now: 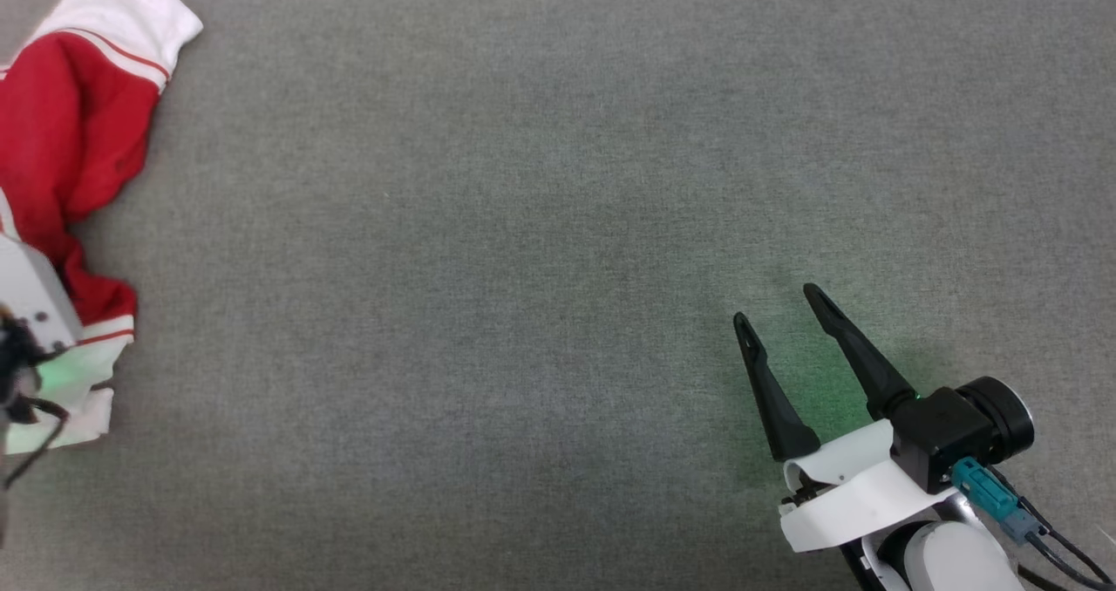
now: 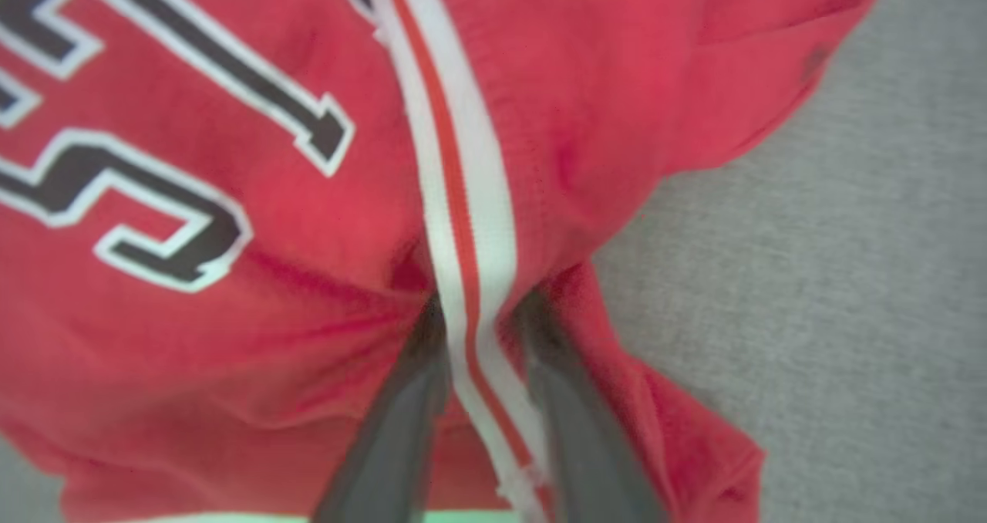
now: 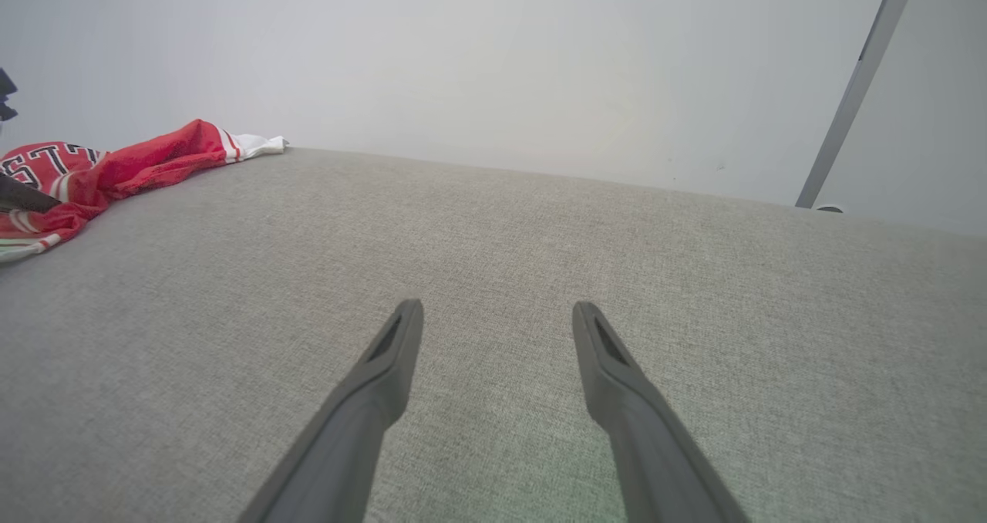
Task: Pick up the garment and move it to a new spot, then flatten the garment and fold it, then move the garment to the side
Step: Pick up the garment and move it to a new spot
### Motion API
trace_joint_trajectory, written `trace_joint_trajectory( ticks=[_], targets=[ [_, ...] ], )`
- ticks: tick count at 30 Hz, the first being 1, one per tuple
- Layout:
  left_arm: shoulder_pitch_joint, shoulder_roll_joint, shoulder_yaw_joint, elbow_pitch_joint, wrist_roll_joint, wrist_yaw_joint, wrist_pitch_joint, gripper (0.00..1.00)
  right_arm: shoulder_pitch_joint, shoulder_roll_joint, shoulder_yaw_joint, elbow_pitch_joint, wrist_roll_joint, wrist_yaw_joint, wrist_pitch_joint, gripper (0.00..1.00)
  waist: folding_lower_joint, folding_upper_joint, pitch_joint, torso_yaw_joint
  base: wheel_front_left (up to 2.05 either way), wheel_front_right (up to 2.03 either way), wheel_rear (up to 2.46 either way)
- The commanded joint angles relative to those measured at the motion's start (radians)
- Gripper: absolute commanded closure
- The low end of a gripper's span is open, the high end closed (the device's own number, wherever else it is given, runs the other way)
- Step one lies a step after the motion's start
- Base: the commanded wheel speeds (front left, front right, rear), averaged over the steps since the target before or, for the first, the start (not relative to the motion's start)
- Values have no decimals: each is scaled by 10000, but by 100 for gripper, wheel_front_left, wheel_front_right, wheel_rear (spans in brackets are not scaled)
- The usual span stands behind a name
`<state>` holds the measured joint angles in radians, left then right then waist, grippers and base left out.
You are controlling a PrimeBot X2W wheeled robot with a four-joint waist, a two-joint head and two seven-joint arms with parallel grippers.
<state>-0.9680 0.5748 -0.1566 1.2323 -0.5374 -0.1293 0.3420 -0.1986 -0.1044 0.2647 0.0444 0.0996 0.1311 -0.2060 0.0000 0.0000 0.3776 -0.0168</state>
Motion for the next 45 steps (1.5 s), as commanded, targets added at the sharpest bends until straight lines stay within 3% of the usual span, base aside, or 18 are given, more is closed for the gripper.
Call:
trace_joint_trajectory(
  ticks=[1, 3, 4, 6, 9, 15, 21, 29, 37, 39, 45],
  targets=[
    [441, -141, -123, 120, 59, 6, -173, 100, 63, 2, -5, -42, -18, -6, -9, 0, 0, 0, -73, 36, 0, 0, 0],
    [241, 18, -93, -116, 83, 7, -1066, 100, 97, 31, -15, -15, 9, -6, -22, 0, 0, 0, -184, 68, 0, 0, 0],
    [151, 45, -85, -204, 106, 6, -1488, 91, 122, 40, -8, 16, 14, -6, -36, 0, 0, 0, -267, 84, 0, 0, 0],
    [47, 48, -222, -246, 249, 4, -2112, 100, 156, 73, 17, 89, 69, -6, -76, 0, 0, 0, -434, 95, 0, 0, 0],
    [-97, -44, -445, -308, 372, 1, -2781, 100, 235, 135, 27, 242, 149, -6, -148, 0, 0, 0, -772, 110, 0, 0, 0],
    [-262, -331, -1181, -950, 192, -2, -3366, 100, 376, 245, 18, 513, 314, -6, -265, 0, 0, 0, -1413, 83, 0, 0, 0],
    [-592, -711, -2407, -2512, -397, -3, -3594, 100, 573, 323, -176, 650, 398, -6, -375, 0, 0, 0, -1794, -49, 0, 0, 0],
    [-1158, -1481, -4137, -5122, -1924, -8, -2978, 100, 786, 435, -543, 696, 510, -6, -499, 0, 0, 0, -1974, -582, 0, 0, 0],
    [-1258, -2168, -5349, -6960, -3570, -10, -1154, 100, 817, 525, -882, 686, 656, -6, -579, 0, 0, 0, -1764, -1544, 0, 0, 0],
    [-1149, -2184, -5758, -7339, -3856, -10, -881, 100, 765, 538, -890, 704, 689, -6, -588, 0, 0, 0, -1633, -1799, 0, 0, 0],
    [-648, -1358, -6949, -7095, -3938, -9, 179, 100, 695, 548, -893, 508, 1120, -6, -599, 0, 0, 0, -1237, -2309, 0, 0, 0]
  ],
)
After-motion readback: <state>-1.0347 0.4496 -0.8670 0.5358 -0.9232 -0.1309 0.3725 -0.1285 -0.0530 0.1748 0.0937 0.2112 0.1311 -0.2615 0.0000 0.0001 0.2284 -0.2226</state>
